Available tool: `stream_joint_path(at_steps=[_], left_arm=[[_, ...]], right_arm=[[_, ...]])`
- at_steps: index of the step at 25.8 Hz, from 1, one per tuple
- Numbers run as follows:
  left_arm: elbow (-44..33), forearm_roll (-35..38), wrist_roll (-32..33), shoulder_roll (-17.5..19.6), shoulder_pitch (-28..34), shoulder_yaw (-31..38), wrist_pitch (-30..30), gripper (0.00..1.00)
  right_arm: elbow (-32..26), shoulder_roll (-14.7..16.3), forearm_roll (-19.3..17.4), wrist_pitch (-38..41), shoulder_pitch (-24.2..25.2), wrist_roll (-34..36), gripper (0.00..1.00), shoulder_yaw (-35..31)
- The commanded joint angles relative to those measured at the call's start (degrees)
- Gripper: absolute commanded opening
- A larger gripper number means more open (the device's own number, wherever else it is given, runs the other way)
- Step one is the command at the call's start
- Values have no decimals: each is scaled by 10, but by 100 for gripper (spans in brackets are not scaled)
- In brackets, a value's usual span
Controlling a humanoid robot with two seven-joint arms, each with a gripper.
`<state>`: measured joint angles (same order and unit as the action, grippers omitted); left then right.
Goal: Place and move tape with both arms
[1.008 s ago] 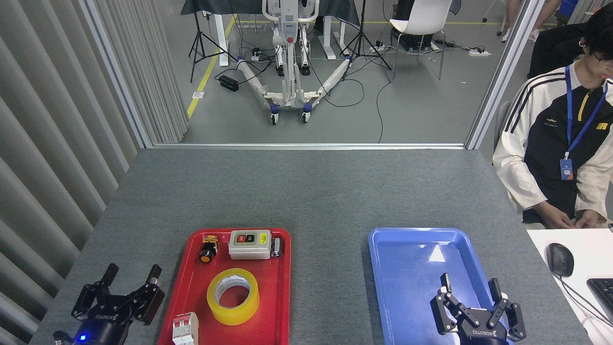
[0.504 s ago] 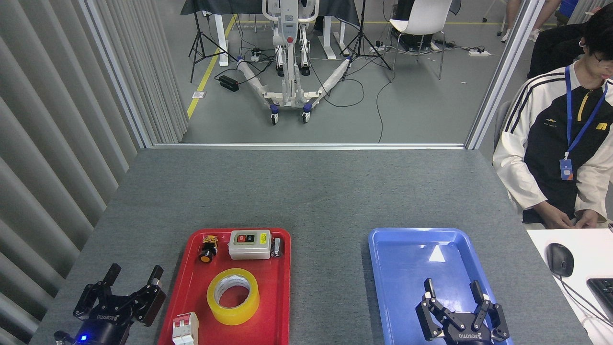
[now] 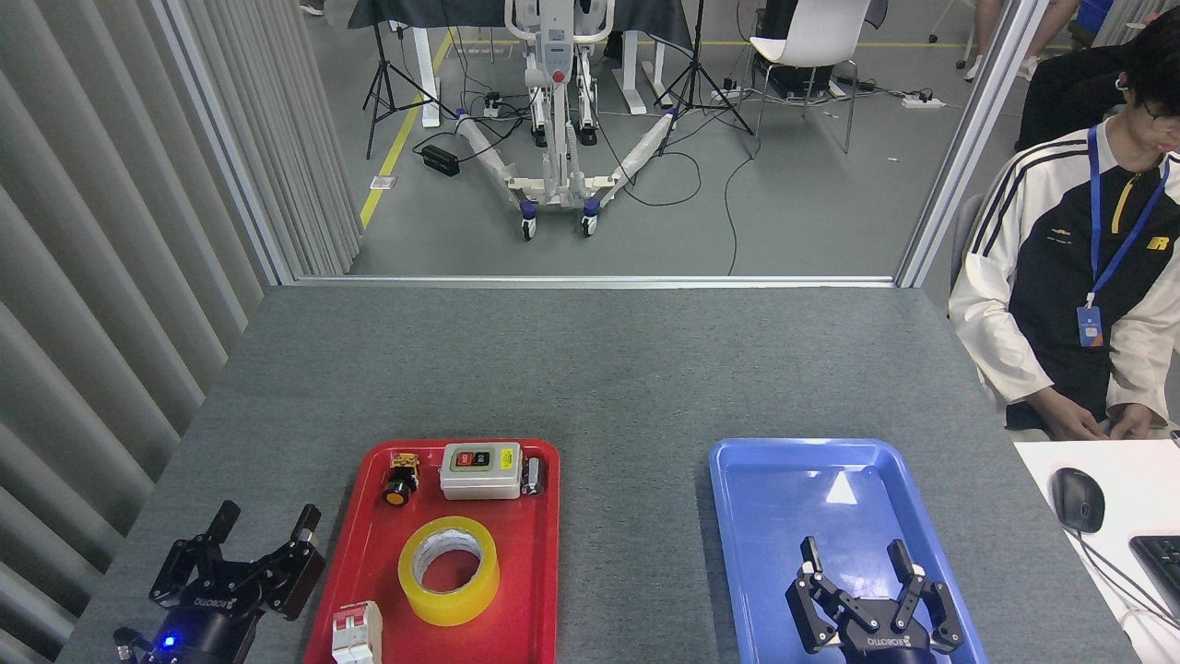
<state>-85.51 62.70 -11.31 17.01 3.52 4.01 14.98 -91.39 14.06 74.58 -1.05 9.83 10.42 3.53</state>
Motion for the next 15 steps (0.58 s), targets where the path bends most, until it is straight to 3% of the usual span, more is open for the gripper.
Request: stream_joint_path(at_steps=[1, 12, 15], left_arm=[[-1, 1, 0, 2, -5, -1, -1, 100], [-15, 1, 0, 1, -7, -1, -2, 100], [-17, -1, 43, 9, -33, -38, -3, 100]], right_arm=[[-3, -1, 15, -4, -1, -7, 100, 2], [-6, -7, 36, 2, 0, -7, 100, 2], [-9, -8, 47, 3, 4, -7, 100, 3]])
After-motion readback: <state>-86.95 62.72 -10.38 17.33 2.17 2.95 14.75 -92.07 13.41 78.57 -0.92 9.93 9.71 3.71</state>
